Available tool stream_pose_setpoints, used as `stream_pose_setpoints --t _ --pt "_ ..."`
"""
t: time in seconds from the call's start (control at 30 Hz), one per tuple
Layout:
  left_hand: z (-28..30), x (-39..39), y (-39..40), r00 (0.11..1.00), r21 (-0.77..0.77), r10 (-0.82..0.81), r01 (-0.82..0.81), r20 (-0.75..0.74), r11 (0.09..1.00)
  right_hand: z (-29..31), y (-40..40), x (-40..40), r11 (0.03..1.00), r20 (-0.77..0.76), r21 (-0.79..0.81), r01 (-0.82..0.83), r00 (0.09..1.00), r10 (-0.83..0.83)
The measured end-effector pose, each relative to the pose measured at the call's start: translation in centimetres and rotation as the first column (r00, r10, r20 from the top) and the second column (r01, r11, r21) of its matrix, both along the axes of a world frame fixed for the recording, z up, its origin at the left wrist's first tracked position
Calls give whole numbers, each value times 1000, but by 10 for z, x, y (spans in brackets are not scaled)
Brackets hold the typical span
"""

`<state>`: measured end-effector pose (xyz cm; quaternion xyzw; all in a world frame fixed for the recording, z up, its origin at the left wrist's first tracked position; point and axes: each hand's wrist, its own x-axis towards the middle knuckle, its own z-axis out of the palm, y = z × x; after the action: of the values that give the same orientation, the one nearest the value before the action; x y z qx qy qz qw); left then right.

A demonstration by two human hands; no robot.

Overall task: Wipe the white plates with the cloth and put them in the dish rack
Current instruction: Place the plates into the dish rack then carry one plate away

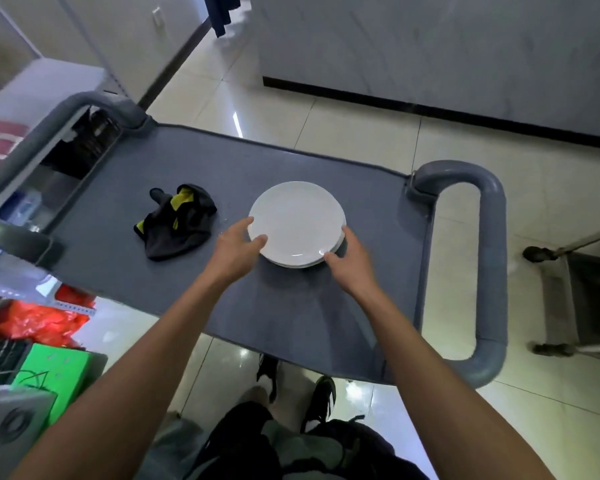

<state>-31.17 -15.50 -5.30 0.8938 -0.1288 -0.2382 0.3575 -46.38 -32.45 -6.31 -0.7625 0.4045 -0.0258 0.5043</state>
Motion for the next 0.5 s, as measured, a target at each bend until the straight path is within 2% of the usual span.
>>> stream_pose_setpoints --t 0.1,0.3,0.5 --pt "-11 25 -12 999 11 7 -6 -34 1000 -8 -4 16 999 -32 -5 42 999 -42" --pt "-28 69 -37 991 58 -124 128 -57 990 -22 -11 48 993 -91 -4 117 989 -117" --pt "-44 84 -55 971 -18 -220 219 -95 975 -31 -6 67 979 -108 -57 197 973 -202"
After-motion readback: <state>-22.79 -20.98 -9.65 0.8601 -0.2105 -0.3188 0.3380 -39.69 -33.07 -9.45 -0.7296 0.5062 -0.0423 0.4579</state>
